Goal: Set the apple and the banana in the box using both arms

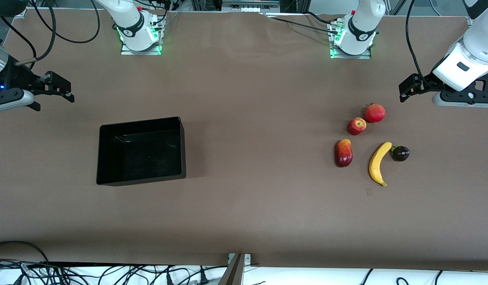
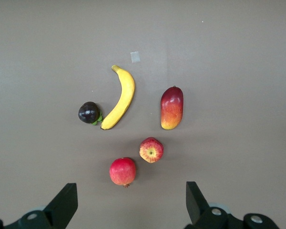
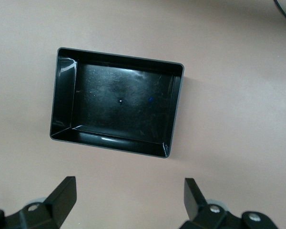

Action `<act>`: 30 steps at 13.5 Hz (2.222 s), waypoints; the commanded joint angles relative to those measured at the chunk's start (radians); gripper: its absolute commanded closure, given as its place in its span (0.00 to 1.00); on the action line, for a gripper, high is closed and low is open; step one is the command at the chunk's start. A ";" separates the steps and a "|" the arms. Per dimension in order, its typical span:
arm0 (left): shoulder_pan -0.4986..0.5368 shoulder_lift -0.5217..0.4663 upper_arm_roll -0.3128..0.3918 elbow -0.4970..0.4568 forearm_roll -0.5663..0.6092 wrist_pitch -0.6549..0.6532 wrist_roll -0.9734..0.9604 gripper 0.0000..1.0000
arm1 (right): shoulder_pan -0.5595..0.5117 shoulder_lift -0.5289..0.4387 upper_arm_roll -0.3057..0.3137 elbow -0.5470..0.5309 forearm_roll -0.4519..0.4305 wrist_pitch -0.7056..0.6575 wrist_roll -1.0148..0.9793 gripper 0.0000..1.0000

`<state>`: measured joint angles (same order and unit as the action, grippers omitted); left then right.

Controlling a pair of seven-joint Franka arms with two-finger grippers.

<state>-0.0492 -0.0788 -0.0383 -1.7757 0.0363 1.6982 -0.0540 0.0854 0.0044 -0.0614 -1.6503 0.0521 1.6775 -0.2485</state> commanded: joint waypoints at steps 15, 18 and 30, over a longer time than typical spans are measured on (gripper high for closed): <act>-0.011 0.016 0.011 0.033 -0.018 -0.025 -0.003 0.00 | -0.012 0.236 -0.080 -0.270 -0.072 0.355 0.051 0.00; -0.011 0.016 0.009 0.033 -0.019 -0.025 -0.001 0.00 | -0.016 0.328 -0.080 -0.301 -0.011 0.467 0.034 0.00; -0.011 0.016 0.011 0.033 -0.019 -0.025 -0.001 0.00 | -0.029 0.430 -0.074 -0.359 0.089 0.650 -0.060 1.00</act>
<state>-0.0505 -0.0774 -0.0383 -1.7745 0.0363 1.6982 -0.0540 0.0663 0.4484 -0.1417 -2.0107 0.1139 2.3319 -0.2680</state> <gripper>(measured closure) 0.000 0.630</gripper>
